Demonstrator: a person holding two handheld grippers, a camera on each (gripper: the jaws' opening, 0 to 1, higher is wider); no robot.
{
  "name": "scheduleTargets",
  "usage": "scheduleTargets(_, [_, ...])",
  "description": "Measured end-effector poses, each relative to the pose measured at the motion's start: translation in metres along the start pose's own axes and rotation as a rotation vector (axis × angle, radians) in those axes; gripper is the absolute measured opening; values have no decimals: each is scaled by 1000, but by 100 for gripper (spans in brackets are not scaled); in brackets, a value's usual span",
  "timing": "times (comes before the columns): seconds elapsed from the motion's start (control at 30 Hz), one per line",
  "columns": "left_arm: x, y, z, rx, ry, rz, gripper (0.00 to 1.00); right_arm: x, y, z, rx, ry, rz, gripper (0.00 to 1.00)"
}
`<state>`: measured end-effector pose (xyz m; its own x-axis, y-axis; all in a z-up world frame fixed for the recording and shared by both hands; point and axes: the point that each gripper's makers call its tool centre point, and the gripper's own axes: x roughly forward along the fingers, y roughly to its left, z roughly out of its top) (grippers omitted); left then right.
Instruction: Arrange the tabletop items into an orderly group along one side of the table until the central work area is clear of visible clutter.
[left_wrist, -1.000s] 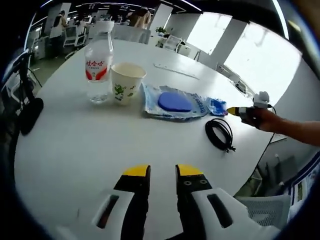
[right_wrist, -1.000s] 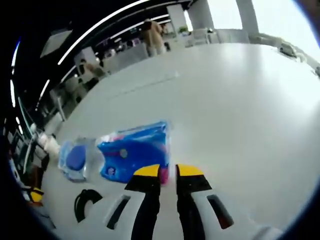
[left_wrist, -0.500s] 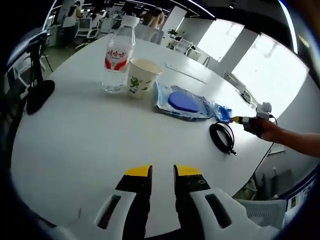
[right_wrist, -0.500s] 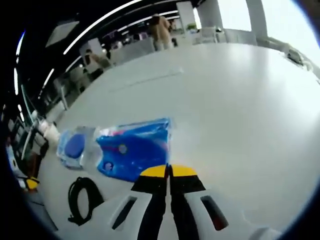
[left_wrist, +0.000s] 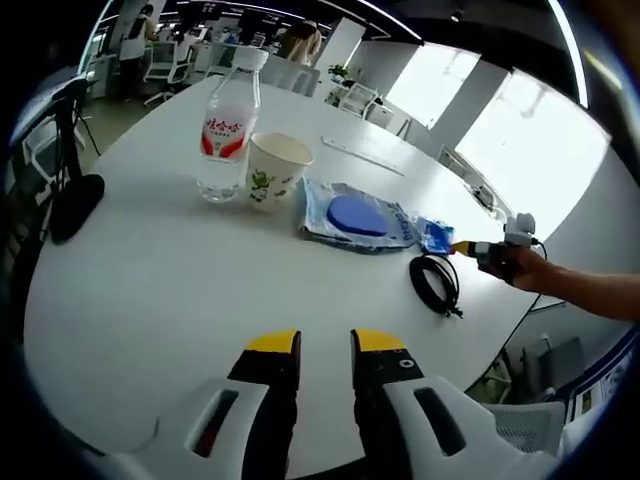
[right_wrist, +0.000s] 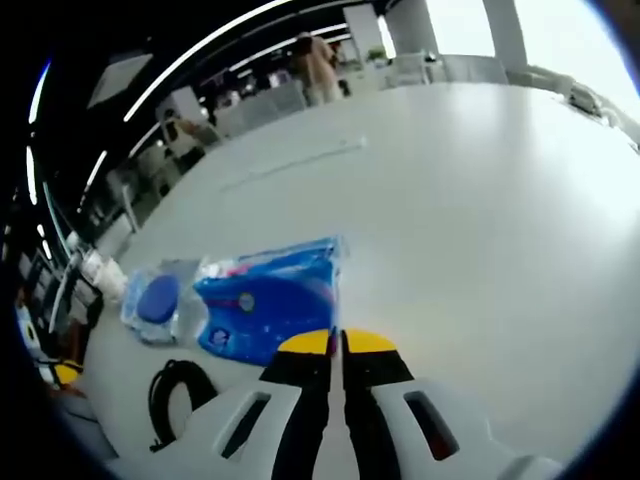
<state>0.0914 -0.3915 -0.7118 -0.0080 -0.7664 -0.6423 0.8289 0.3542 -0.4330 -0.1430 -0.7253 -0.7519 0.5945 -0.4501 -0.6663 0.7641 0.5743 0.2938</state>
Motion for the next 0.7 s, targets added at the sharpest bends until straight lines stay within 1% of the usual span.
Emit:
scheduleTargets(0.13, [-5,0,3,10,-11,4,18,-9,5,0,14,-18,33,10])
scheduleTargets(0.17, [-6,1,3,11,-15,5,18,-13,6,-3,9,-17,36,12])
scheduleTargets(0.27, [-8,0,4,5,-26,2,19,-21,11,-14,-9,-11,46,11])
scheduleTargets(0.37, [-8,-2,5,11,-29,-3,20,-28,14,-25,-4,-4,56,11])
scheduleTargets(0.5, [-10,-6,6,23,-32,-9,20,-36,28,-38,-12,-1,89,13])
scheduleTargets(0.7, [-16,-7,6,31,-43,-11,21,-43,53,-51,-56,12,142,15])
